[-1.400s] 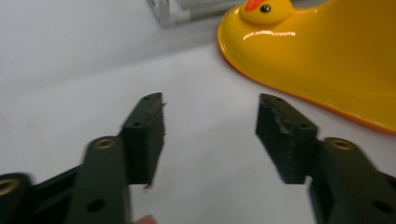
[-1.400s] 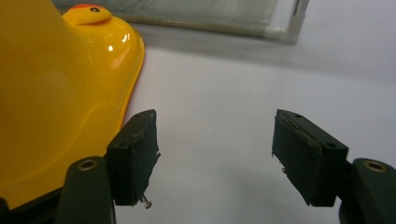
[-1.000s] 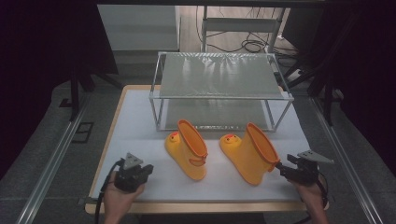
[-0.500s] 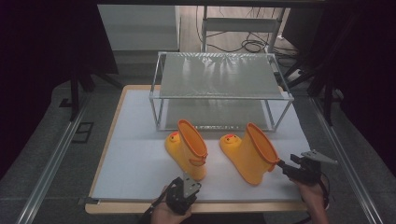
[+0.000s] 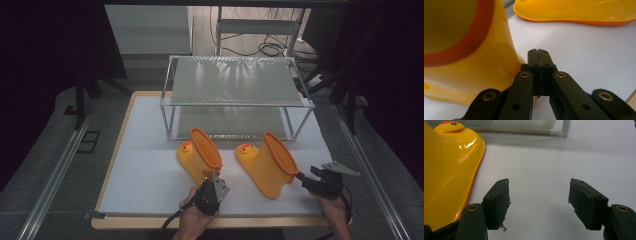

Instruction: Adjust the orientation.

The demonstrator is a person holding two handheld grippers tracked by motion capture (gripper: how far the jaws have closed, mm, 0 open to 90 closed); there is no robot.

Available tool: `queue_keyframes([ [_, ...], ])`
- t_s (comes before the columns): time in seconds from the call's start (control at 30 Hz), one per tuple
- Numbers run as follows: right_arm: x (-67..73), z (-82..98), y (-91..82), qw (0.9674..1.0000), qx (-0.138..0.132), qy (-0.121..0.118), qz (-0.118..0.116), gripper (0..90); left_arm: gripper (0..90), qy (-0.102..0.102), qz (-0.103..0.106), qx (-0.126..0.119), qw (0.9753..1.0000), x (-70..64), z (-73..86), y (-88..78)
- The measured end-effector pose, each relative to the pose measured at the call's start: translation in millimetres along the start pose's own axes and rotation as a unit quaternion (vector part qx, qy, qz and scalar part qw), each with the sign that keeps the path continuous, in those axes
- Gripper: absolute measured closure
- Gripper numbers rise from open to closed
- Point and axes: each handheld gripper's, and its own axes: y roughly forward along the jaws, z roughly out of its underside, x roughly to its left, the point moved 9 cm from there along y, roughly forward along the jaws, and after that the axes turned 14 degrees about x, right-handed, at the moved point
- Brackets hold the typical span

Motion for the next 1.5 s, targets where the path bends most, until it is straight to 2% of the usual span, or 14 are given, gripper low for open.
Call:
queue_keyframes([
  [0.33,1.5,-0.3,-1.0,1.0000,0.000,0.001,-0.001,32.2,89.8,-0.026,0.011,-0.003,0.9996,17.3,29.5,-17.1],
  [0.4,1.0,-0.5,-1.3,1.0000,0.000,0.002,0.000,32.2,89.8,-0.044,0.016,-0.005,0.9989,26.2,40.2,-23.0],
  [0.63,-0.2,-0.8,-1.7,1.0000,0.001,0.004,0.001,32.3,89.8,-0.063,0.013,0.000,0.9979,45.5,55.9,-30.3],
  [0.9,0.2,-2.5,0.4,1.0000,0.003,0.006,-0.001,32.6,89.4,-0.106,0.012,0.013,0.9942,77.5,74.1,-35.0],
  [1.03,0.5,-2.7,0.4,1.0000,0.002,0.006,-0.002,32.6,83.1,-0.105,0.034,0.005,0.9939,75.0,76.3,-37.6],
  [1.07,0.7,-2.6,0.3,1.0000,0.002,0.006,-0.002,32.6,77.1,-0.105,0.043,0.003,0.9936,72.6,77.8,-39.4],
  [1.13,1.3,-3.0,0.3,1.0000,0.001,0.004,-0.003,32.7,69.4,-0.110,0.061,-0.007,0.9920,70.0,82.7,-45.8],
  [1.2,2.0,-3.4,0.2,1.0000,0.001,0.005,-0.005,32.8,58.3,-0.123,0.083,-0.018,0.9887,74.8,96.1,-58.3],
  [1.23,2.0,-3.4,0.2,1.0000,0.001,0.005,-0.005,32.8,55.6,-0.123,0.083,-0.018,0.9887,74.8,96.1,-58.3],
  [1.3,2.0,-3.1,0.3,1.0000,0.001,0.005,-0.006,32.8,53.8,-0.141,0.083,-0.024,0.9862,91.8,108.8,-67.1],
  [1.33,2.1,-3.0,0.5,1.0000,0.001,0.004,-0.006,32.8,52.5,-0.141,0.083,-0.024,0.9862,91.8,108.8,-67.1],
  [1.37,1.9,-2.9,0.7,1.0000,0.002,0.003,-0.006,32.9,50.7,-0.153,0.083,-0.007,0.9848,107.9,117.0,-66.3],
  [1.47,1.8,-2.9,0.2,1.0000,0.001,0.004,-0.008,32.9,47.9,-0.164,0.094,0.007,0.9820,120.6,120.6,-61.2],
  [1.5,2.0,-2.6,0.1,1.0000,0.001,0.004,-0.008,32.8,47.7,-0.175,0.088,0.012,0.9805,133.5,121.3,-56.1],
])
